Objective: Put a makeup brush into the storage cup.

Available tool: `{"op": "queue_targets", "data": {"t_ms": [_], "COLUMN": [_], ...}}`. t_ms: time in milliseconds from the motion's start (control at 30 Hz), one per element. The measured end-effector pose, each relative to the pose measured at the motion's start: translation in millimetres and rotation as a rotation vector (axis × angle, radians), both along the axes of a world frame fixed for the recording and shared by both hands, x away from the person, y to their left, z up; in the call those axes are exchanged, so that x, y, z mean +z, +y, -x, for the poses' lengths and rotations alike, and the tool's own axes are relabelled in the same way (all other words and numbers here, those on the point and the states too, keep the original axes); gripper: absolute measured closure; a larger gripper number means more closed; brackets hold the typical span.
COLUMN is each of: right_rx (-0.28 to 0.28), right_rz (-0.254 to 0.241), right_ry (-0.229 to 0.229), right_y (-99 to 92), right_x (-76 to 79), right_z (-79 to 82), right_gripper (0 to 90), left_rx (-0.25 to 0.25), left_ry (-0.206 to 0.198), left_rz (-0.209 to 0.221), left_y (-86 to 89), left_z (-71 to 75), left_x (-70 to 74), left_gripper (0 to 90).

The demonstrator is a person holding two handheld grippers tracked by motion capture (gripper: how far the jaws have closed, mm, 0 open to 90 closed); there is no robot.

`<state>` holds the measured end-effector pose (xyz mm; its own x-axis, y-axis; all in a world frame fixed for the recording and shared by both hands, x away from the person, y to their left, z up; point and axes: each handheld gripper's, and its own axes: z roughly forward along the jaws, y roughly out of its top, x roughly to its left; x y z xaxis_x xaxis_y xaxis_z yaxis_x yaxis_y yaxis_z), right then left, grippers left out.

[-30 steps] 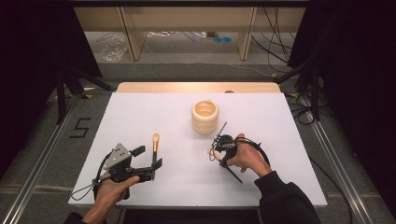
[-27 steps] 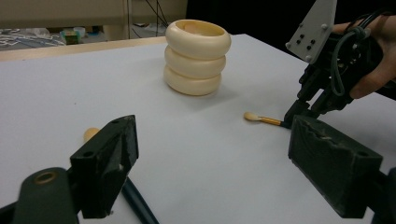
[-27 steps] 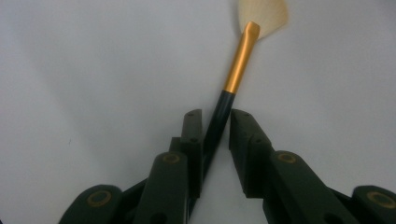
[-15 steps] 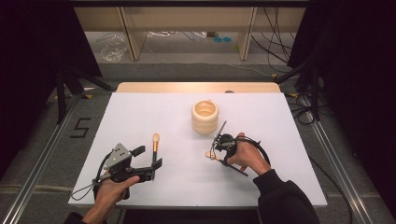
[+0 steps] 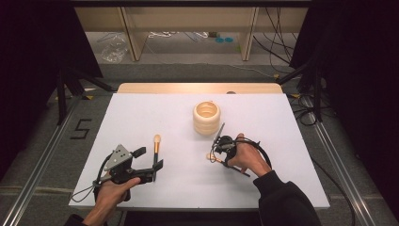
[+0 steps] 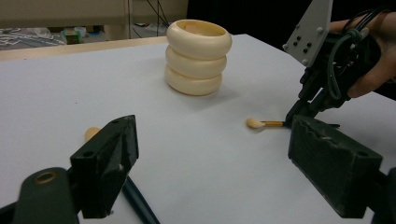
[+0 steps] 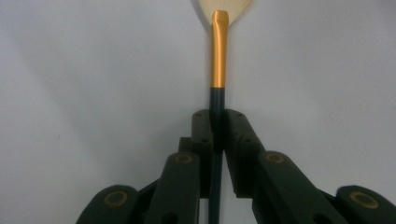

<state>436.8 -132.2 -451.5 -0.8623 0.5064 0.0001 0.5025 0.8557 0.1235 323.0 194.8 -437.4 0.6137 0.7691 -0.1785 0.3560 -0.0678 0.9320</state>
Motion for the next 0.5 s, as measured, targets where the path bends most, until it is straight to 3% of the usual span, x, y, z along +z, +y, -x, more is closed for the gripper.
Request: {"op": "queue_targets", "data": {"t_ms": [33, 400, 500], "right_rx": [0.019, 0.012, 0.006], "right_rz": [-0.02, -0.11, -0.173], "right_ry": [-0.015, -0.077, -0.106], "right_y": [-1.4, -9.5, -15.2], "right_x": [3.3, 21.5, 30.9], "right_z": [-0.4, -1.8, -3.4], "right_gripper": [83.3, 83.3, 83.3], "left_rx": [0.0, 0.001, 0.002], "left_ry": [0.0, 0.001, 0.002], "left_rz": [-0.002, 0.003, 0.005], "left_y": [0.2, 0.7, 0.9], "left_z": [-0.1, -0.4, -0.5], "left_x": [0.0, 0.0, 0.0], "left_gripper": [16.0, 16.0, 16.0]}}
